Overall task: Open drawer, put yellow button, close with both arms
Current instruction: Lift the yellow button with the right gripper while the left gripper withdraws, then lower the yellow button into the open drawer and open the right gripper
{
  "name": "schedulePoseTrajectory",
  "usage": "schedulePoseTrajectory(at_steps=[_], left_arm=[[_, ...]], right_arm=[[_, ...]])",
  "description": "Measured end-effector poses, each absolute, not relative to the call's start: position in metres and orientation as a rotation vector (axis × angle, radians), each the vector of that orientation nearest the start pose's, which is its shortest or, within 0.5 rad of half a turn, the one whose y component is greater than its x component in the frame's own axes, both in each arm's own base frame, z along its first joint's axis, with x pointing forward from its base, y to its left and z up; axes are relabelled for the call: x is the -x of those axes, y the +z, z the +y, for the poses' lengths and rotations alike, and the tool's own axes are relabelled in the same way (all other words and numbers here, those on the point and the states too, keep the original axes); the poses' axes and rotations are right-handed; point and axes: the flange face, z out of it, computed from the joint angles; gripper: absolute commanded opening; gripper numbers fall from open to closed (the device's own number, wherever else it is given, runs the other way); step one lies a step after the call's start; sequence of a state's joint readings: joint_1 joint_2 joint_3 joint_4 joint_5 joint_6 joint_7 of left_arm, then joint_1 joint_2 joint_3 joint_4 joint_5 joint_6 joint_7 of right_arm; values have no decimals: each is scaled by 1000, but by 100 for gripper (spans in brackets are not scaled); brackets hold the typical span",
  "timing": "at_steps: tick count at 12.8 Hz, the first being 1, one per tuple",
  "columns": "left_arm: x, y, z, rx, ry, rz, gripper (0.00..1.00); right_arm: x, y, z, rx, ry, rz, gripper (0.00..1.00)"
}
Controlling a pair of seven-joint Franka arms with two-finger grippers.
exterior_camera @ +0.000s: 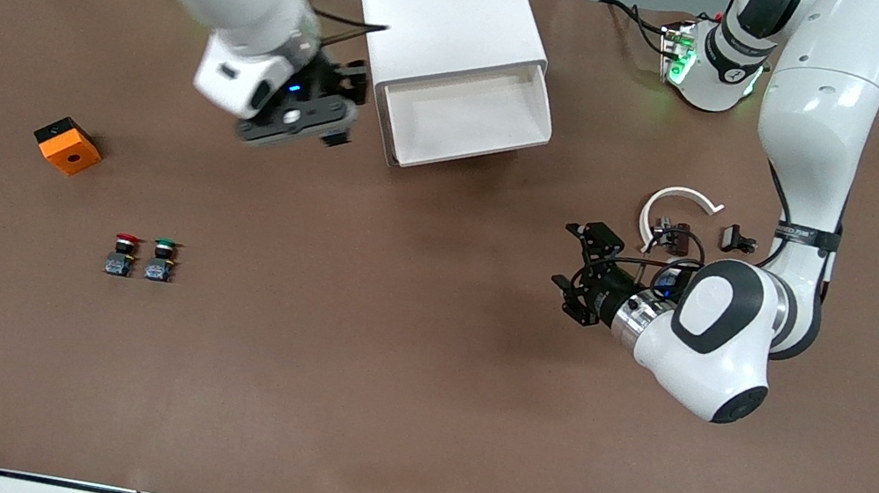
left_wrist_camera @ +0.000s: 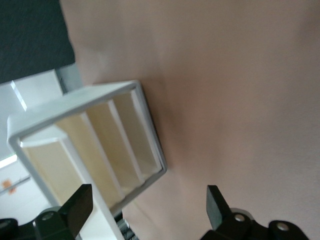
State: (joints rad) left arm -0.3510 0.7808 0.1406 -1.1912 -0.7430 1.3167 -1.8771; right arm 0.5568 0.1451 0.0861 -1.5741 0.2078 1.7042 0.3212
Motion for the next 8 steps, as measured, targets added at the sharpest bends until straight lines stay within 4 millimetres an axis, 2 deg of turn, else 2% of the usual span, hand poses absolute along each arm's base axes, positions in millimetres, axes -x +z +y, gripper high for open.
schedulePoseTrajectory(at_steps=[2, 5, 6, 8], left_arm=[[-651, 318, -228, -2053, -1314, 2244, 100], [-670, 335, -179, -2177, -1112, 2085, 100], [-674, 341, -166, -2225, -1054, 2034, 100], [-678, 348, -153, -2325, -973, 1923, 100]], right_arm=[[-453, 539, 412, 2932, 120, -416, 0], [-435, 520, 441, 2964, 97, -390, 0], [-431, 513, 448, 2979, 109, -310, 0], [-418, 501, 463, 3021, 155, 42, 0]])
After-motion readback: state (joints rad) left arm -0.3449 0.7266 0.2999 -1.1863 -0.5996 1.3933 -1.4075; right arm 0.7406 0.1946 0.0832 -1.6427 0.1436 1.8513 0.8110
